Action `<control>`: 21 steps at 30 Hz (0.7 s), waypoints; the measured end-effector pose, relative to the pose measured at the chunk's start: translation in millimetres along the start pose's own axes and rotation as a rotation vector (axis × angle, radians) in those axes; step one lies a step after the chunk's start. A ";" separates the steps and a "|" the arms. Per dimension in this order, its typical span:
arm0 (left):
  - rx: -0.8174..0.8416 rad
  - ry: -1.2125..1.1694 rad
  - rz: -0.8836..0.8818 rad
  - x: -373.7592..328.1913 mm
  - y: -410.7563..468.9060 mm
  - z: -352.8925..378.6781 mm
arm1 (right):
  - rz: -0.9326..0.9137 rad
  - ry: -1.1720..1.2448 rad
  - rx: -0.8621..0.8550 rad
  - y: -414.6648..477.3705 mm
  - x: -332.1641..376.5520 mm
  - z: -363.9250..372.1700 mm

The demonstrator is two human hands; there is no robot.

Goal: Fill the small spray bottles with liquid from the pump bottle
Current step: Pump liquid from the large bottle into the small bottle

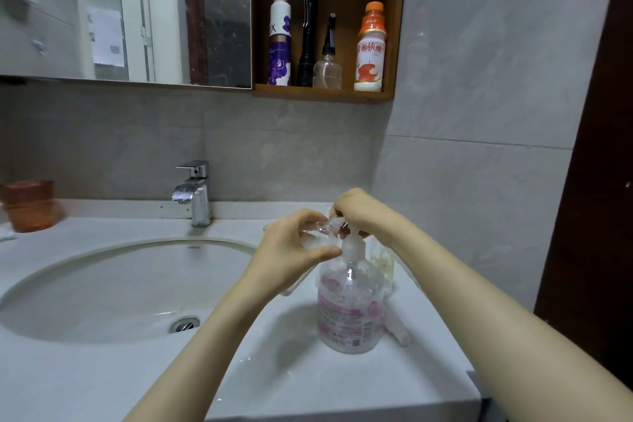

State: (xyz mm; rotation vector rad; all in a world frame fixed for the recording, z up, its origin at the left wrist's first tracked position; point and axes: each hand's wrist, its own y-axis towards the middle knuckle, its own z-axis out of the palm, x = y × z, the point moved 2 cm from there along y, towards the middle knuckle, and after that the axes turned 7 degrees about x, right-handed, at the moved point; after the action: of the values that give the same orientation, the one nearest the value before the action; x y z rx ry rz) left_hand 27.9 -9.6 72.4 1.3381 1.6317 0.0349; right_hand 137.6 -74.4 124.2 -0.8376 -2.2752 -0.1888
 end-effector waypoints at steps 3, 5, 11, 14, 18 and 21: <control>-0.002 -0.054 -0.026 6.9 -1.3 2.2 | -0.079 0.468 -0.120 -1.7 -14.1 -0.4; -0.023 -0.128 -0.062 13.9 -2.1 4.6 | -0.135 0.596 -0.150 -2.8 -20.8 1.6; -0.030 -0.362 -0.189 32.4 -5.7 1.9 | -0.232 0.683 -0.135 -7.5 -33.7 10.5; 0.009 -0.537 -0.234 37.2 -10.1 1.0 | -0.230 0.708 -0.107 -8.2 -41.3 15.4; 0.071 -0.592 -0.285 46.4 -16.8 1.1 | -0.235 0.714 -0.110 -8.7 -43.3 14.2; 0.112 -0.631 -0.319 51.6 -21.0 1.1 | -0.240 0.707 -0.112 -10.6 -42.2 12.8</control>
State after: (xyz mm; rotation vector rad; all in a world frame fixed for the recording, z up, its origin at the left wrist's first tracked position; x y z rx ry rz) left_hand 18.3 20.7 26.6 1.0101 1.2865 -0.6167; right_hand 147.1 -99.8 87.9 -0.4434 -1.6918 -0.6209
